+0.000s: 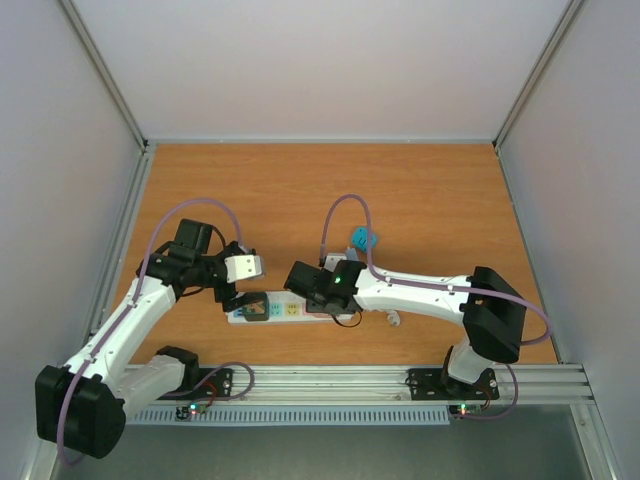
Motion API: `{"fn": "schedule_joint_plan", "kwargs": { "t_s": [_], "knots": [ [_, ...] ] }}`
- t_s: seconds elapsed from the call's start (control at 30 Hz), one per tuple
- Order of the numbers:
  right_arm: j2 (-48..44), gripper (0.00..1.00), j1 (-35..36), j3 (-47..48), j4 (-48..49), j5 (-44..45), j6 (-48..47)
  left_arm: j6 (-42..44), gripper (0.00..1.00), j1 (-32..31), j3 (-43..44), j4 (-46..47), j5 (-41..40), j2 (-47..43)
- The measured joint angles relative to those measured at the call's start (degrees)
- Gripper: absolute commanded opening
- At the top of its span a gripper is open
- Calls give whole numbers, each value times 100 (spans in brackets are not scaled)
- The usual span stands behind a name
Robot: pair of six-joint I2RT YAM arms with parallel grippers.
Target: Insert the plug
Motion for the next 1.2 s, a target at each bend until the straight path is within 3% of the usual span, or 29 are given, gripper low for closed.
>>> {"fn": "schedule_joint_plan", "kwargs": {
  "t_s": [1.2],
  "knots": [
    [372,1,221,448,-599,236,485,4,100,0,-157,81,-96,-79]
  ]
}}
